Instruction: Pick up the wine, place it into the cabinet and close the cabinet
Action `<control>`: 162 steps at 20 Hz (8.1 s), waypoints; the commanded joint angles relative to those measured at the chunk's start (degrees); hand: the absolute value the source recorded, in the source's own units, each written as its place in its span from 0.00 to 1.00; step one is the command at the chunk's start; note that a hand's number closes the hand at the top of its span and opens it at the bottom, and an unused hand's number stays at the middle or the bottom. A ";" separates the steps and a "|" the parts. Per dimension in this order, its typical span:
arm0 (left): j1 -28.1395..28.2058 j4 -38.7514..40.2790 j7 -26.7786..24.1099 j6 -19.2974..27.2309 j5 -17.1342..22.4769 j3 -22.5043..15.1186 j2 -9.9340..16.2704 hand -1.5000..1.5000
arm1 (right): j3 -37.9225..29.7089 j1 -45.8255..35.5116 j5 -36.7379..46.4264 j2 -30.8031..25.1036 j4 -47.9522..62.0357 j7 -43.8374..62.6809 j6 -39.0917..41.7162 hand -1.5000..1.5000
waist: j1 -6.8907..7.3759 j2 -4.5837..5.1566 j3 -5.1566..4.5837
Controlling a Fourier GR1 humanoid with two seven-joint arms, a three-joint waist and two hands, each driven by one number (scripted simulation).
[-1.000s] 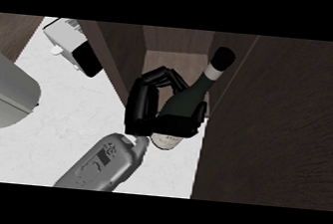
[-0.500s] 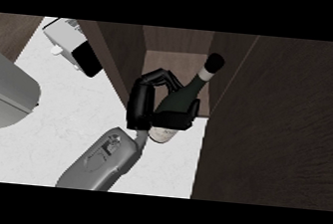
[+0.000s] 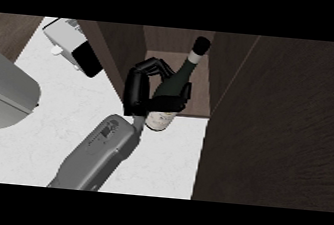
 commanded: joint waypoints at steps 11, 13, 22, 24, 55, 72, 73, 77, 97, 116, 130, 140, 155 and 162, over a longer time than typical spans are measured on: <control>-9.82 14.05 -0.60 -3.04 4.53 3.86 -0.02 1.00 | -0.44 2.04 -4.69 -0.04 -5.90 3.36 0.14 0.00 | -0.53 0.07 0.00; -11.59 17.10 0.31 -5.91 1.53 7.83 0.30 1.00 | -2.09 -0.50 -5.84 -0.55 -4.84 4.10 -0.73 0.00 | -0.14 0.07 0.00; -19.20 30.99 -9.91 -7.65 2.81 11.99 0.17 1.00 | -0.20 1.10 -4.31 0.30 -3.04 1.67 0.85 0.00 | -0.98 0.43 -0.02; -21.46 31.79 -8.59 -6.93 2.61 12.17 2.12 1.00 | -0.67 2.50 -4.69 0.58 -3.37 -0.16 1.01 0.00 | -0.86 0.33 0.01; -29.63 51.68 -18.30 -12.19 7.90 24.77 2.22 1.00 | 2.23 2.54 -3.80 1.54 -1.56 -0.96 2.76 0.00 | -3.22 1.39 -0.01; -29.14 55.63 -18.47 -7.14 3.15 22.59 2.63 0.00 | 2.26 0.96 -3.13 2.27 -1.63 -0.78 2.05 0.00 | -3.61 1.51 -0.06; -27.79 55.85 -19.06 -6.74 3.40 22.90 1.53 0.00 | -0.08 0.80 -5.93 1.01 -3.57 0.70 2.25 0.00 | -3.77 1.43 -0.05; -26.61 54.80 -21.40 -7.00 4.08 24.02 1.36 0.00 | 1.66 1.41 -2.85 1.72 1.19 -3.16 3.51 0.00 | -3.63 1.76 -0.06; -21.85 54.08 -27.18 -16.94 2.71 24.11 -0.04 0.00 | 2.02 2.60 -4.34 2.22 0.00 -3.72 3.22 0.00 | -2.81 1.19 -0.04; -21.56 49.28 -24.75 -21.24 13.22 17.30 -0.04 0.00 | 3.38 -2.91 -2.04 2.02 3.80 -2.06 1.21 0.00 | -3.00 0.15 -0.03; -0.19 17.68 -21.74 -4.18 26.52 -11.84 -0.03 0.00 | 3.60 3.76 -0.38 1.39 0.87 -4.91 1.42 0.00 | -0.62 -0.24 0.04; 13.34 -8.68 -15.82 6.59 18.06 -18.81 2.45 0.00 | 4.23 3.34 -0.28 1.30 -7.32 2.38 -1.94 0.00 | 0.98 -0.37 0.01; 31.78 -41.95 -6.56 16.57 7.71 -26.74 10.44 0.00 | -1.30 2.78 -6.98 -1.08 -4.59 1.99 0.92 0.00 | 0.89 -0.26 0.04; 39.84 -50.16 -7.97 9.33 7.09 -27.47 21.13 0.00 | 3.99 4.92 -7.17 0.63 -1.92 0.70 3.85 1.00 | 0.95 -0.19 0.03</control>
